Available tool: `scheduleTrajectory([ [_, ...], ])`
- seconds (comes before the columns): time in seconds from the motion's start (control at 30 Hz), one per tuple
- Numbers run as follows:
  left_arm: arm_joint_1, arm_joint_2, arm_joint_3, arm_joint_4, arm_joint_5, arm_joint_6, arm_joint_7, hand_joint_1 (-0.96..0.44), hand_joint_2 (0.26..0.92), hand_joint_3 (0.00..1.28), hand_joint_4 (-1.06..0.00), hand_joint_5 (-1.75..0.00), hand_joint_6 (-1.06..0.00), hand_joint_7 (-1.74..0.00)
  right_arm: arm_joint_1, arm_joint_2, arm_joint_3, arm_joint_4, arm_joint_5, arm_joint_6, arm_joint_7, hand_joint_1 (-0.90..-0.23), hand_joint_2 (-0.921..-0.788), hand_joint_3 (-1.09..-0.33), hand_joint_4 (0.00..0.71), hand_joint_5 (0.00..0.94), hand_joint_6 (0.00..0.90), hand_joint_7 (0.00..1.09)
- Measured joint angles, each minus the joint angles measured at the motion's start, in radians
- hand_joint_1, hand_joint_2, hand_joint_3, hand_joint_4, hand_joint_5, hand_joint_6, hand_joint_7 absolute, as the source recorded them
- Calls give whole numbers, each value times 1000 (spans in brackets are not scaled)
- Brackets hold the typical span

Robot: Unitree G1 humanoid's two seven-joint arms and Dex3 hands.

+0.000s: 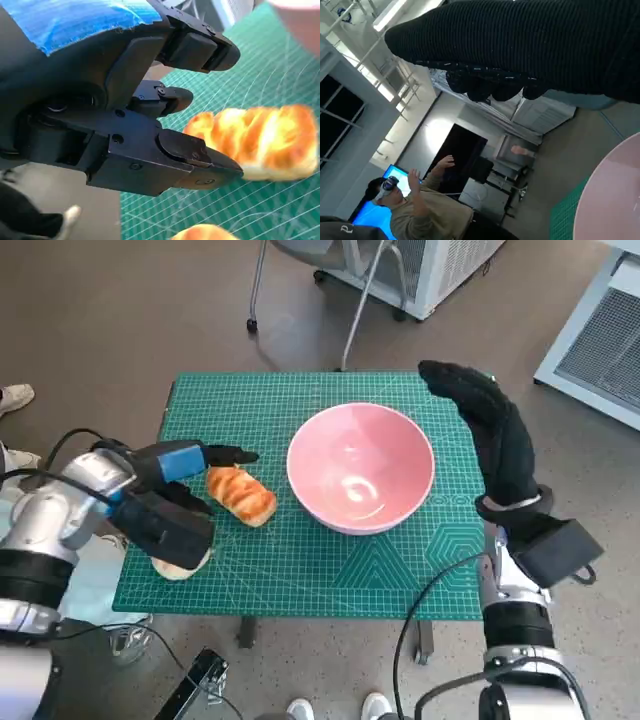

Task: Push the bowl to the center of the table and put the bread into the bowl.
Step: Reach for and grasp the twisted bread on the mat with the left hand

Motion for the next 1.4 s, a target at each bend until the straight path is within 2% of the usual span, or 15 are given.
scheduleTrajectory([
  [0.23, -42, -34, -70, 71, 72, 30, 41, -13, 847, 13, -300, -7, -451, -24, 15, 0, 0, -10, 4, 0, 0, -579, -921, -768, 415, 46, 40, 865],
  [0.5, -90, -108, -149, 195, 123, 46, 120, -67, 851, 11, -361, -27, -518, -44, 19, 1, 2, -16, 5, 0, 0, -578, -921, -767, 416, 46, 38, 866],
  [0.63, -118, -141, -175, 260, 128, 48, 177, -51, 862, 14, -429, -47, -582, -67, 20, 1, 4, -20, 5, 0, 0, -582, -921, -766, 416, 46, 39, 866],
  [0.9, -159, -202, -213, 384, 122, 23, 285, 1, 916, 64, -648, -85, -756, -118, 25, 2, 5, -27, 14, 4, -1, -576, -921, -765, 416, 45, 39, 864],
  [0.93, -162, -207, -216, 395, 122, 20, 297, 1, 916, 64, -648, -85, -756, -118, 26, 3, 5, -27, 14, 5, -1, -576, -921, -765, 416, 45, 39, 864],
  [0.97, -166, -212, -220, 407, 121, 16, 309, 1, 918, 153, -540, -724, -623, -716, 27, 3, 5, -28, 16, 6, -1, -578, -921, -765, 415, 44, 38, 863],
  [1.07, -178, -222, -233, 437, 121, 5, 347, 0, 920, 200, -494, -1176, -535, -1105, 31, 3, 5, -29, 22, 7, -1, -580, -921, -764, 416, 44, 39, 863],
  [1.1, -180, -224, -234, 443, 120, 3, 357, 0, 920, 200, -494, -1259, -533, -1149, 32, 3, 5, -29, 23, 7, -1, -580, -921, -764, 416, 45, 39, 863],
  [1.2, -188, -230, -246, 466, 120, -3, 388, 0, 921, 190, -503, -1344, -545, -1174, 37, 3, 5, -30, 28, 7, -1, -581, -921, -763, 416, 45, 40, 863],
  [1.4, -193, -235, -254, 498, 105, -18, 410, 0, 921, 147, -526, -1313, -612, -1197, 45, 4, 5, -30, 32, 7, -1, -582, -921, -762, 418, 45, 41, 861],
])
